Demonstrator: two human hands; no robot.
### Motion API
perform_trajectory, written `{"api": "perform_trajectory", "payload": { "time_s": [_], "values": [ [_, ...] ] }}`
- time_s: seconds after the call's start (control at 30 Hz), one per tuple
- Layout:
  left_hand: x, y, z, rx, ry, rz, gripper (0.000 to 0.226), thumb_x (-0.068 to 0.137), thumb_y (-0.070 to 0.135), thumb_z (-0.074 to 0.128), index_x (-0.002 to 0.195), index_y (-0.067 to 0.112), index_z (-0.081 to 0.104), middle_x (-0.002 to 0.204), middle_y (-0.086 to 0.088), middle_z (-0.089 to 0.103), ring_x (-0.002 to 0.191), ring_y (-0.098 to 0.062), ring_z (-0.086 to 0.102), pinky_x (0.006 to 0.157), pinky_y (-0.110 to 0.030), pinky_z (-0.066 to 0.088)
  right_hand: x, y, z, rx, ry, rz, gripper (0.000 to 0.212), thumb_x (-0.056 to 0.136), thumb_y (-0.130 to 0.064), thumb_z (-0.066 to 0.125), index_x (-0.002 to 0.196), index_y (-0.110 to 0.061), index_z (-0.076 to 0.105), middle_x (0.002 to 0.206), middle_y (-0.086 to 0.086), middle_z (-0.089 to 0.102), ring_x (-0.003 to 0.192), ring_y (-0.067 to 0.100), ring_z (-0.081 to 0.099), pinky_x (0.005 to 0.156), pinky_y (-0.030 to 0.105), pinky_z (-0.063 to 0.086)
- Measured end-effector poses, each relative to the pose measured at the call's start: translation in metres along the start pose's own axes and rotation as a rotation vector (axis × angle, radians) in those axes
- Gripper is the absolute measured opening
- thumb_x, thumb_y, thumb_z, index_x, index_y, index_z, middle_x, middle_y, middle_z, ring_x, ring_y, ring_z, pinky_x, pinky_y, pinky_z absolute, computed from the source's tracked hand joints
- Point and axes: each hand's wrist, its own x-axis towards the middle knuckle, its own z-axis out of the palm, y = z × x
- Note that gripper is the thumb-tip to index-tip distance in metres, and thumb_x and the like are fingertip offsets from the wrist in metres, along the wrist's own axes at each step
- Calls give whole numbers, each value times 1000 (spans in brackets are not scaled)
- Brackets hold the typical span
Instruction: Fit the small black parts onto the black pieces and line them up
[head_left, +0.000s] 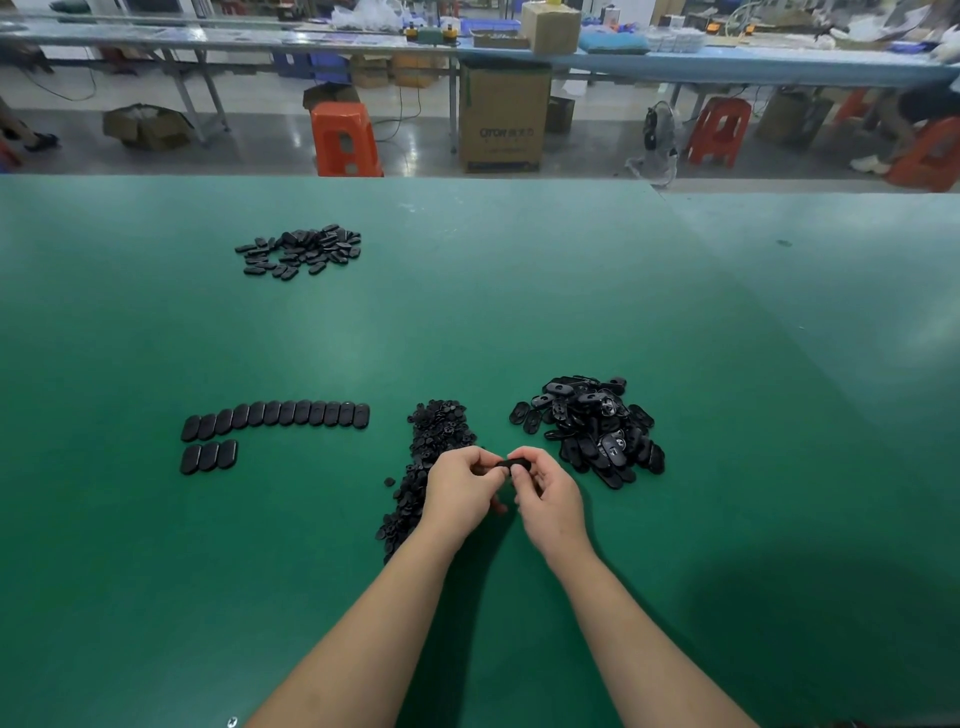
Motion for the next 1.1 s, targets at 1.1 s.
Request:
{"api": "perform_trajectory", "payload": {
  "time_s": [1.1],
  "values": [
    [3, -2, 1, 65, -16, 52, 5, 94, 19, 66, 90, 20, 70, 75, 3, 73, 54, -16, 71, 51, -18, 49, 1, 0, 2, -7, 12, -4, 24, 99, -14, 60, 97, -36, 67, 89, -20, 72, 83, 3, 67, 79, 30, 57]
  ]
}}
